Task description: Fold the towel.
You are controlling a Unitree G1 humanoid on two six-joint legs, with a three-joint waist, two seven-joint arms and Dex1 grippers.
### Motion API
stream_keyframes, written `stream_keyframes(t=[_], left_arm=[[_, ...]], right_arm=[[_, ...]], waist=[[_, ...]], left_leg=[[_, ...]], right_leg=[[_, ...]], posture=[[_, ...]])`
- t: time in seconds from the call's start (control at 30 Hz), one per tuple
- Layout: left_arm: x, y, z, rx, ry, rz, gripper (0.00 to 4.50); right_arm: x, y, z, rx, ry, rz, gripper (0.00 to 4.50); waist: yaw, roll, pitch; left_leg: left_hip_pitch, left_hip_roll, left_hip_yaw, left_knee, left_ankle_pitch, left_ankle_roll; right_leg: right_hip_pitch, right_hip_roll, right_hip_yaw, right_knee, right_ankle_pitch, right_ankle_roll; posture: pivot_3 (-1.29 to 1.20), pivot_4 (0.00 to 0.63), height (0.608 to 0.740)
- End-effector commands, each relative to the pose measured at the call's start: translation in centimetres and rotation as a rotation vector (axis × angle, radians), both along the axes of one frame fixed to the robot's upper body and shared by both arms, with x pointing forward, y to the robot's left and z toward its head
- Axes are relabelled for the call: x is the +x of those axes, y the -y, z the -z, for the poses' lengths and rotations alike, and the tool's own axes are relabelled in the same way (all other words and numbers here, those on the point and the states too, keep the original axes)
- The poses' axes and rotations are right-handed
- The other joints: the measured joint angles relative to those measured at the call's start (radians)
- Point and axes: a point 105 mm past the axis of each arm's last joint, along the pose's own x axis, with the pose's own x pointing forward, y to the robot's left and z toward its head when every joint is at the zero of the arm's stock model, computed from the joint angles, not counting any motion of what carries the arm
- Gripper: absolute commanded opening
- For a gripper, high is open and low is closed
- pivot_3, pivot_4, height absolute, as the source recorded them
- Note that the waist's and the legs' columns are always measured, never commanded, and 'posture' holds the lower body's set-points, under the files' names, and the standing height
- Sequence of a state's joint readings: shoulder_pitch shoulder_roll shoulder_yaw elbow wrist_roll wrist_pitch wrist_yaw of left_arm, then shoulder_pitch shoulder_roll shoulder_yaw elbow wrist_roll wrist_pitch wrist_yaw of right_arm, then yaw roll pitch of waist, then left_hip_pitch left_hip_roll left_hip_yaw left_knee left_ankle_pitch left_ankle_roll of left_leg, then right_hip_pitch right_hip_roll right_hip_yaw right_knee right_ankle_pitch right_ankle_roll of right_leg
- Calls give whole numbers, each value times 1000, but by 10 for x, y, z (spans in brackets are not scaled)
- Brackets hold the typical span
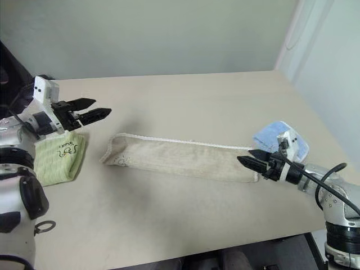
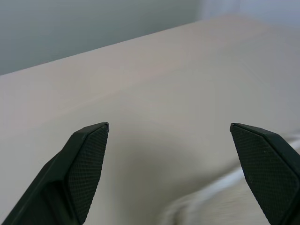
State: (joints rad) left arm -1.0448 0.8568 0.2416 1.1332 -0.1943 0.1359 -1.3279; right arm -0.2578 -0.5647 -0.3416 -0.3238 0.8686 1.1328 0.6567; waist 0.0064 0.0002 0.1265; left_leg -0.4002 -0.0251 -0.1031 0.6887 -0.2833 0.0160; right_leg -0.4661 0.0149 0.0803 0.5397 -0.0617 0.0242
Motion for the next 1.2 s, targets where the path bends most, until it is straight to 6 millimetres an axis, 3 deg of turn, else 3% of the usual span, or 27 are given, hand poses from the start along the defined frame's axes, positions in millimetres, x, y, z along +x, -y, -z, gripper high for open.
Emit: stream_keyframes(t=[0.03, 0.33, 0.63, 0.77, 1.2], left_arm=[[-19, 15, 0, -3, -2, 168, 4500], [-65, 53, 50, 88, -169, 352, 4500], [-80, 76, 57, 93, -169, 396, 4500], [-82, 83, 58, 83, -165, 406, 4500], [-78, 98, 57, 61, -152, 412, 4500]], right_arm=[[-3, 12, -1, 76, -80, 100, 3808], [-13, 46, 27, 190, -305, 254, 3808], [-29, 57, 51, 200, -428, 300, 3808], [-28, 54, 56, 220, -438, 305, 3808], [0, 23, 53, 293, -406, 277, 3808]], waist=[[-1, 0, 0], [-1, 0, 0], [-2, 0, 0], [-3, 0, -1], [-18, 0, -1]], left_leg=[[0, 0, 0, 1, 0, 0], [-1, 1, -1, 5, -3, 1], [-2, 1, -1, 5, -5, -1], [-1, 1, -1, 5, -6, -1], [0, 2, -1, 5, -8, -2]], right_leg=[[0, 0, 0, 0, 0, 0], [0, 0, 0, 1, -1, 2], [0, 0, 1, 1, -4, 2], [0, 0, 1, 1, -5, 2], [0, 1, 1, 1, -5, 2]], posture=[[0, 150, 740], [0, 150, 740], [0, 150, 740], [0, 150, 740], [0, 150, 740]])
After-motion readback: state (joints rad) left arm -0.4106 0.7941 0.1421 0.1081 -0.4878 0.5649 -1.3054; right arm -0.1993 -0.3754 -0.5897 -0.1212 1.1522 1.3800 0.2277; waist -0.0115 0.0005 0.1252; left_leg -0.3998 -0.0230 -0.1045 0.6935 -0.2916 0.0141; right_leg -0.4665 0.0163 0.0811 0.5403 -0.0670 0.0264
